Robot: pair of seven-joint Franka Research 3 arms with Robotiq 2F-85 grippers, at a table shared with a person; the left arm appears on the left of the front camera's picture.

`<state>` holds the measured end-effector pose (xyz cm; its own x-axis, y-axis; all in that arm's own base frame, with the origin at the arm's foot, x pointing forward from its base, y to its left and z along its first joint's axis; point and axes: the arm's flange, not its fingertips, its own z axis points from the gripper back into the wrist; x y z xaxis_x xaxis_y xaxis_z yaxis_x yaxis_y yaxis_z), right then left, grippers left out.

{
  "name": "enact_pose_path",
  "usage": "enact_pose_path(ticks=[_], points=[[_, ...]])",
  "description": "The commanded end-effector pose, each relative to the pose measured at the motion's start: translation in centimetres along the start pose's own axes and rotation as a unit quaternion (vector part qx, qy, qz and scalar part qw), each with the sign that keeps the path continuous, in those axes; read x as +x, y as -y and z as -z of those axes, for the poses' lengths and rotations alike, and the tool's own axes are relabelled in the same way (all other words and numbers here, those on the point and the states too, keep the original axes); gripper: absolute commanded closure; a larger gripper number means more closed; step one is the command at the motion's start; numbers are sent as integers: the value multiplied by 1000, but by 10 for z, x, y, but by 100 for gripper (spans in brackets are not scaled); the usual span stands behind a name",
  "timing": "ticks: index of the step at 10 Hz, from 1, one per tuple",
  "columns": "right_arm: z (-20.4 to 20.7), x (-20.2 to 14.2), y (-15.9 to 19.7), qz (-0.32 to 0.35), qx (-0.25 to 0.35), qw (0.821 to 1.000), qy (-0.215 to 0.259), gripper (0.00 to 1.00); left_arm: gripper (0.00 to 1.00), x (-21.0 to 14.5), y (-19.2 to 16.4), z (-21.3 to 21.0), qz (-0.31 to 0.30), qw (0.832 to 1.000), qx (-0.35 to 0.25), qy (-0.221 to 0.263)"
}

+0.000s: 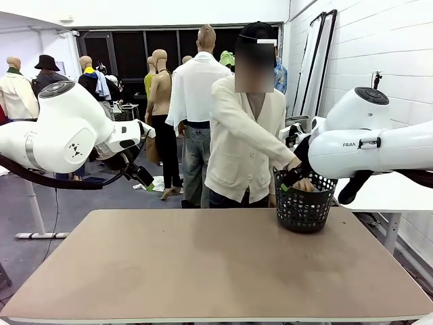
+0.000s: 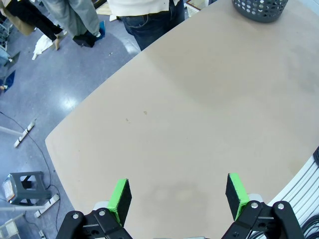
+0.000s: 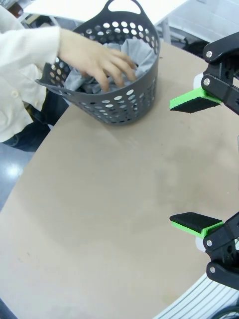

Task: Fold the training pants.
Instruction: Grab both ends of the Training pants handed by a person.

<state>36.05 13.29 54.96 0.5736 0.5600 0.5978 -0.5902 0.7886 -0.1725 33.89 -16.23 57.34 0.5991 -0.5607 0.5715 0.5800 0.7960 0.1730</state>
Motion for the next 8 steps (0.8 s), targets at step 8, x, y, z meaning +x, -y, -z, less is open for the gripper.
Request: enact_pose_path(ticks=[8], points=[[1,-1,0,0,4,1000,0,0,0,0,0,0,0,1000,-1,0]])
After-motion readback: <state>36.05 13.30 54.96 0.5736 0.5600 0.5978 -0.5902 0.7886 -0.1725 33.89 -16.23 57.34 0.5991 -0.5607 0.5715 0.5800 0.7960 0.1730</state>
